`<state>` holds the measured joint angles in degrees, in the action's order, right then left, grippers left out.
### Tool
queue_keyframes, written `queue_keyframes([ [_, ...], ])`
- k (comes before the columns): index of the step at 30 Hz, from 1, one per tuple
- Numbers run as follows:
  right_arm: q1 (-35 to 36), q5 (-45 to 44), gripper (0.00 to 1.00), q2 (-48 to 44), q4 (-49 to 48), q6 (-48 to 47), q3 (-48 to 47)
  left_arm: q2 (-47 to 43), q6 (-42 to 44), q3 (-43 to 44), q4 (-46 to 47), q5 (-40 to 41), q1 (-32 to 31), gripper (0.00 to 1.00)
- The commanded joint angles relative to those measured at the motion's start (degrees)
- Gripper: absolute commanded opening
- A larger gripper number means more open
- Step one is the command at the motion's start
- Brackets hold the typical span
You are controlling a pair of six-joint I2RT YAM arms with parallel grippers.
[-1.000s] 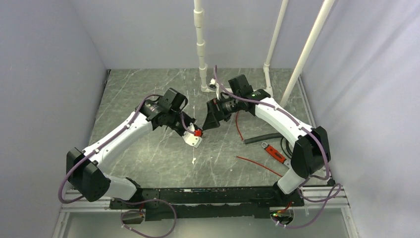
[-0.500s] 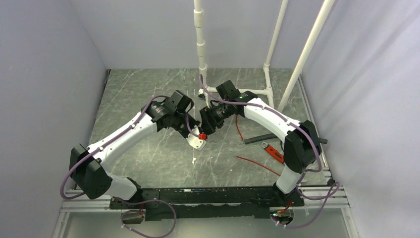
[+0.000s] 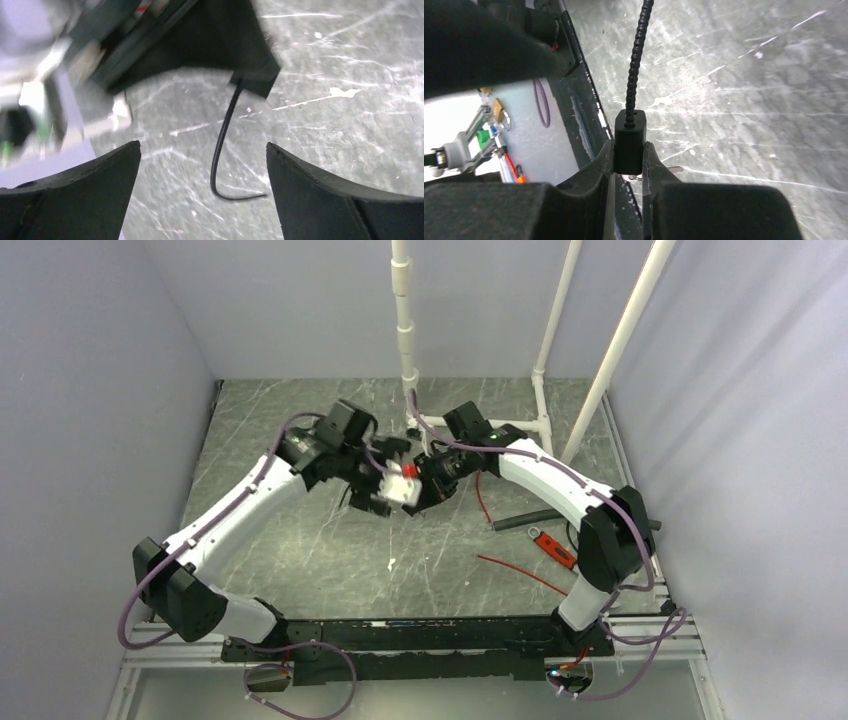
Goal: Lock with the key
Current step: Pick up the lock from the center of the board.
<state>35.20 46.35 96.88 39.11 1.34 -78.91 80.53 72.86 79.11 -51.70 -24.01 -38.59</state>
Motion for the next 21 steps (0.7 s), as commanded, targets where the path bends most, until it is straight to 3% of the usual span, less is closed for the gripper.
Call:
queue_keyframes([
  [1, -2.5, 0.4, 0.00, -8.9, -9.5, -3.1, 2.8, -3.2, -17.3, 6.4, -1.8, -11.4, 12.5, 1.00],
  [4, -3.3, 1.6, 0.00, -13.3, -14.4, -5.2, 5.1, -5.4, -25.4, 5.6, 0.3, -18.2, 23.0, 0.99],
  [9, -3.4, -0.4, 0.00, -22.3, -23.0, -8.1, 11.1, -6.9, -37.9, 5.8, 3.9, -18.8, 32.8, 0.99],
  [14, -3.4, -4.7, 0.00, -29.1, -28.4, -11.0, 15.7, -8.2, -34.4, 9.0, -1.7, -27.6, 37.5, 0.98],
  [21, -3.3, -7.0, 0.00, -33.1, -28.4, -11.7, 17.0, -13.6, -25.1, 4.4, -1.0, -27.6, 37.5, 0.67],
])
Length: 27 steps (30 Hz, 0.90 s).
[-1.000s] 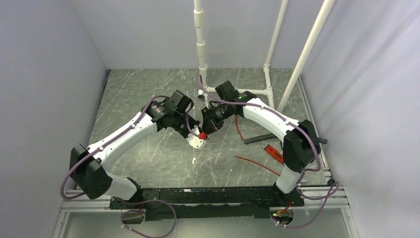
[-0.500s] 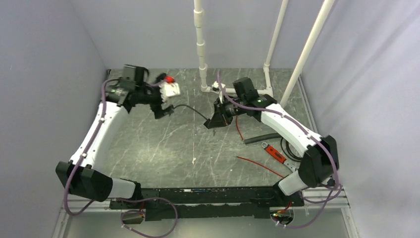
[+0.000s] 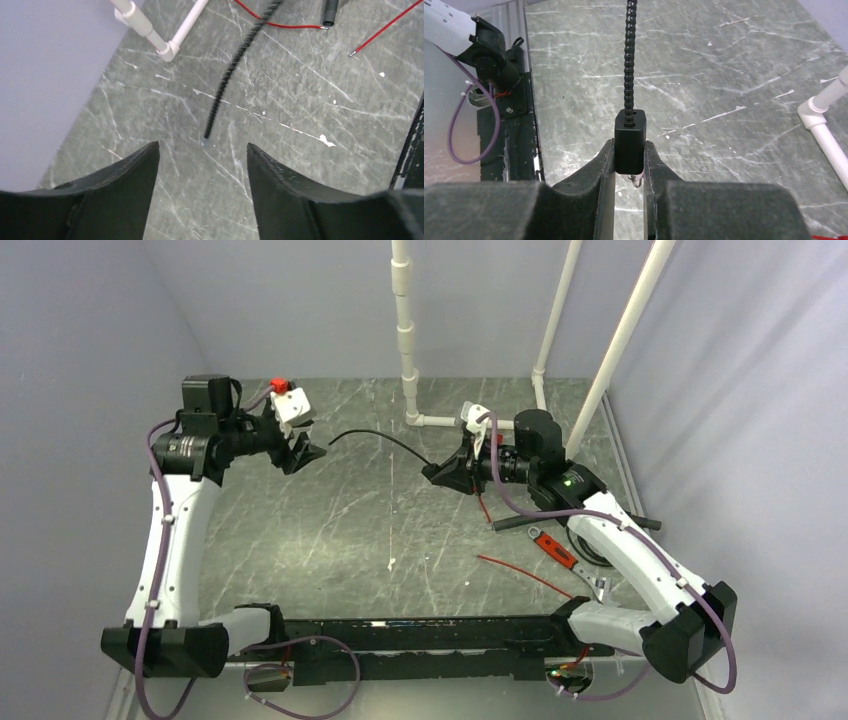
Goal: Lock with the key
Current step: Pick up the lock from the center of the board.
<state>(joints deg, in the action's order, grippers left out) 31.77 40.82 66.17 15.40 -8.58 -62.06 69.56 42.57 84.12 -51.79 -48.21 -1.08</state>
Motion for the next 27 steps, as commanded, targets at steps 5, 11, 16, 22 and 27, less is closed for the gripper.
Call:
queue_keyframes([
  [5, 0.2, -1.3, 0.00, -3.0, -3.2, -1.7, 0.3, 0.0, 12.2, 2.9, -7.4, -4.5, 0.0, 0.56],
  [11, 0.3, -0.9, 0.00, -2.7, -3.3, -1.7, -0.1, 1.1, 15.9, 3.6, -7.2, -2.9, -0.7, 0.60],
  [16, 0.5, -0.3, 0.00, -2.0, -3.2, -2.0, -0.6, 2.0, 15.8, 4.3, -6.3, -1.3, -2.4, 0.57],
  [22, 0.7, 0.2, 0.00, -1.0, -3.6, -2.2, -1.2, 2.9, 15.1, 3.2, -4.5, 1.5, -5.1, 0.53],
  [27, 0.9, 0.4, 0.00, -0.7, -3.0, -2.9, -1.7, 3.4, 14.9, 2.7, -2.4, 3.2, -5.7, 0.41],
])
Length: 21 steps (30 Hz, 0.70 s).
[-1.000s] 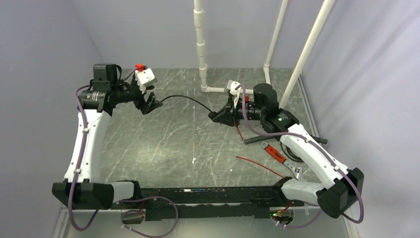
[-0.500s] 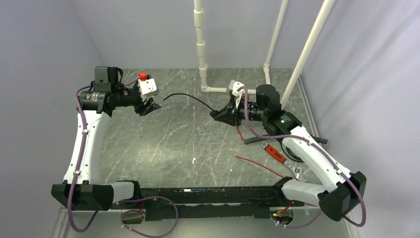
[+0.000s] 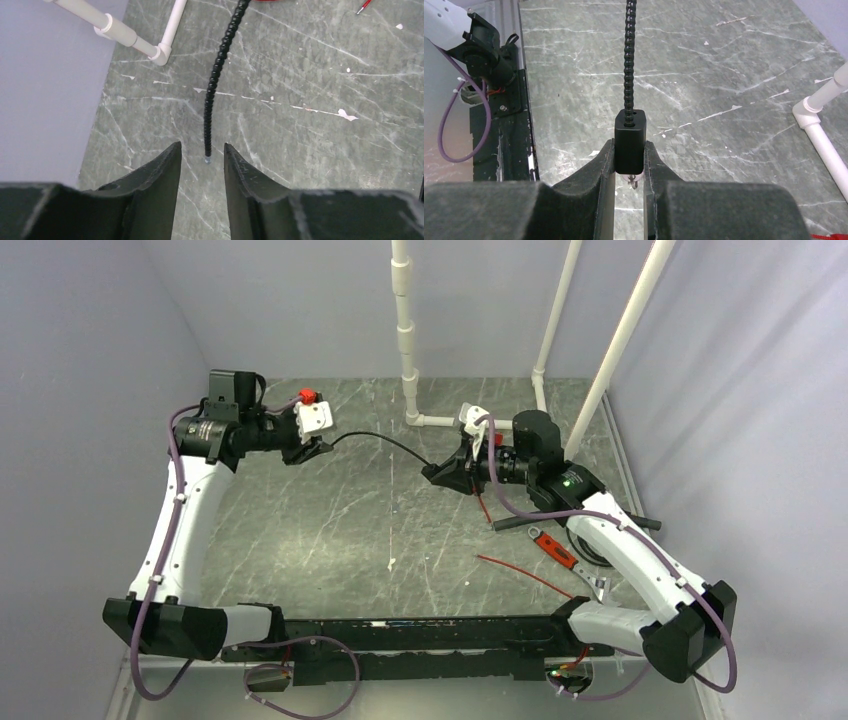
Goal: Lock with the key
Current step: Pick up the lock from the center of the board.
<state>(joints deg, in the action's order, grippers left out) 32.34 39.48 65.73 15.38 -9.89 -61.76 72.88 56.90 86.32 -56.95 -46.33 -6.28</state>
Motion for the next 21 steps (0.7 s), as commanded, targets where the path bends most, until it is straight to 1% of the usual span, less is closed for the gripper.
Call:
queue_keyframes([
  [1, 0.3, 1.7, 0.00, -0.2, -2.9, -1.7, -2.1, 0.2, 0.6, 0.6, 2.8, 1.3, -0.5, 0.37],
  [3, 0.4, 1.6, 0.00, -0.2, -3.1, -1.7, -2.1, 0.4, 0.8, 0.8, 2.5, 0.9, -0.7, 0.33],
  [4, 0.4, 1.6, 0.00, -0.1, -3.2, -1.7, -2.2, 0.5, 0.9, 0.7, 2.0, 0.6, -0.9, 0.33],
  [8, 0.4, 1.6, 0.00, -0.1, -3.3, -1.8, -2.5, 0.5, 1.1, 0.0, 1.7, 0.6, -2.1, 0.40],
  [11, 0.4, 1.8, 0.00, -0.2, -3.2, -2.0, -2.4, 0.7, 0.9, -0.3, 2.3, 1.4, -2.7, 0.39],
  [16, 0.4, 1.8, 0.00, -0.9, -3.3, -2.2, -2.1, 1.6, 0.9, -0.2, 2.0, 2.9, -4.0, 0.35],
  [18, 0.4, 1.8, 0.00, -1.1, -3.6, -2.2, -2.0, 1.2, -0.9, -1.1, 3.9, 3.8, -4.8, 0.35],
  [19, 0.4, 1.8, 0.00, -1.2, -3.9, -2.2, -1.8, 0.9, -1.4, -1.5, 4.5, 3.9, -5.2, 0.31],
  [21, 0.4, 1.8, 0.00, -1.3, -4.5, -2.2, -1.6, 0.4, -3.3, -2.0, 5.4, 4.3, -6.2, 0.03],
])
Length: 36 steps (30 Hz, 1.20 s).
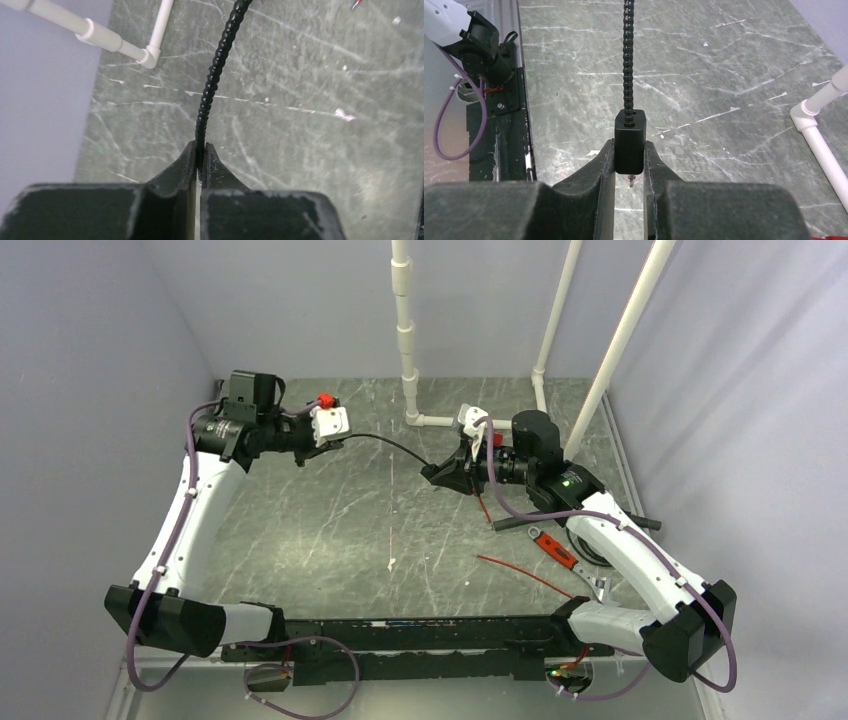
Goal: Lock with the key
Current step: Pick up the lock from the center of the board, then lock the lock.
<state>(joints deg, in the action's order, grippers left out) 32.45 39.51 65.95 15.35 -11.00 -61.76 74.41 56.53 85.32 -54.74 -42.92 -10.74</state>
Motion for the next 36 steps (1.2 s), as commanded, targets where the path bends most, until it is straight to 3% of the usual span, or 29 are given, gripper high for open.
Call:
queue_keyframes([
  [1, 0.3, 1.5, 0.00, -1.5, -4.8, -1.1, -1.6, -1.4, -5.3, -1.2, 5.1, 0.8, -2.1, 0.00],
  [4, 0.3, 0.1, 0.00, -1.5, -7.5, 0.2, -0.9, -2.3, -18.7, -0.5, 10.8, -2.7, -2.4, 0.00],
  [6, 0.3, -2.0, 0.00, -1.6, -11.5, 3.1, 0.1, -2.8, -30.3, 0.8, 15.3, -10.0, -2.6, 0.00],
  [8, 0.3, -3.4, 0.00, -1.7, -15.8, 5.4, 1.0, -4.4, -47.2, -2.3, 27.5, -12.7, -3.0, 0.00],
  [11, 0.3, -6.3, 0.00, -1.8, -23.5, 8.8, 2.5, -6.4, -66.1, -6.4, 44.5, -11.3, -4.8, 0.00],
  [14, 0.6, -8.2, 0.00, -1.6, -30.3, 10.8, 3.9, -5.3, -75.5, -5.5, 51.3, -8.5, -7.3, 0.00],
  [21, 2.0, -7.9, 0.00, -1.4, -35.2, 10.8, 4.3, -3.4, -79.9, -5.5, 57.9, -3.5, -12.8, 0.00],
  [36, 3.4, -8.3, 0.00, -1.1, -36.0, 13.9, 2.8, -1.3, -83.5, -7.0, 62.3, -1.4, -16.3, 0.00],
])
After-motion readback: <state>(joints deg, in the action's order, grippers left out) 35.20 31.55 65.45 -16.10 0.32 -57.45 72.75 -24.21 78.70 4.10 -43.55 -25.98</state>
